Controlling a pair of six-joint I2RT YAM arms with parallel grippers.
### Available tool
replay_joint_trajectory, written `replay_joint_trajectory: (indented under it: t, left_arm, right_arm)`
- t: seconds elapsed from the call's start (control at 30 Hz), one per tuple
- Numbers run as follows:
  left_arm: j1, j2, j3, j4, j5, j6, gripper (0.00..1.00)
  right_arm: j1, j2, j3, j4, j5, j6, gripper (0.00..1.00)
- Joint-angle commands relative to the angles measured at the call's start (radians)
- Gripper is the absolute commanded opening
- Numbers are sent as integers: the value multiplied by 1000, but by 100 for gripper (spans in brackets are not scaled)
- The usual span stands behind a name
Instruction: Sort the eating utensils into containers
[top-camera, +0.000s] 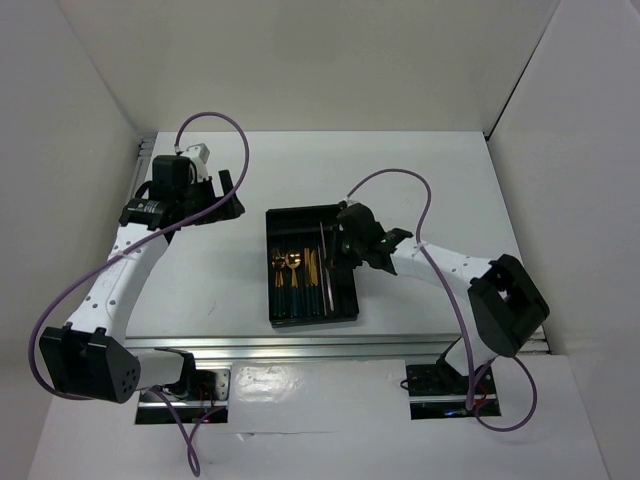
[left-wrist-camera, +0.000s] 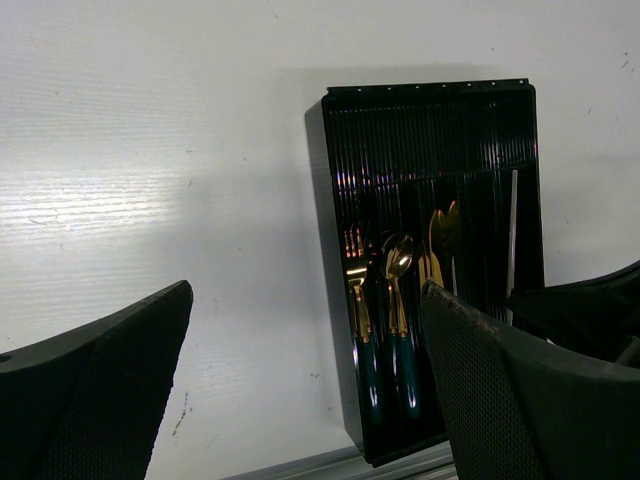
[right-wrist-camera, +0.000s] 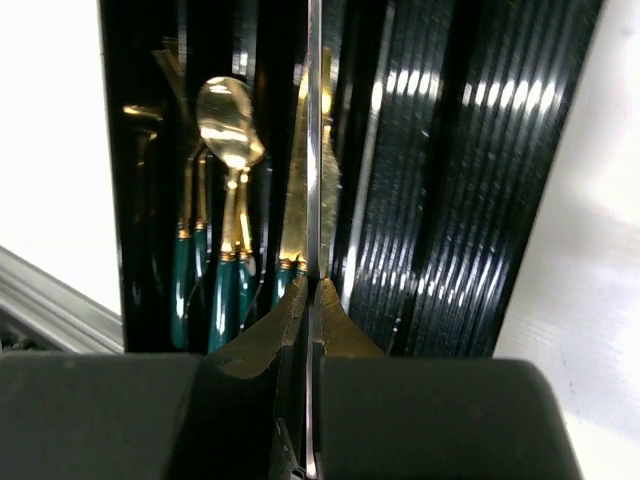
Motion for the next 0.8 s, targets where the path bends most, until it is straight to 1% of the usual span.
replay_joint_trajectory:
  t: [0.0,0.33,0.77]
  left_arm:
    - [6,-30,-3,19,13,14,100]
    - [6,-20,-3,19,13,14,100]
    - [6,-11,-3,19,13,14,100]
  right_arm:
    - [16,-5,-28,64,58,55,0]
    - [47,47,-38,66,89,68,0]
    - [47,125,-20,57,89,68,0]
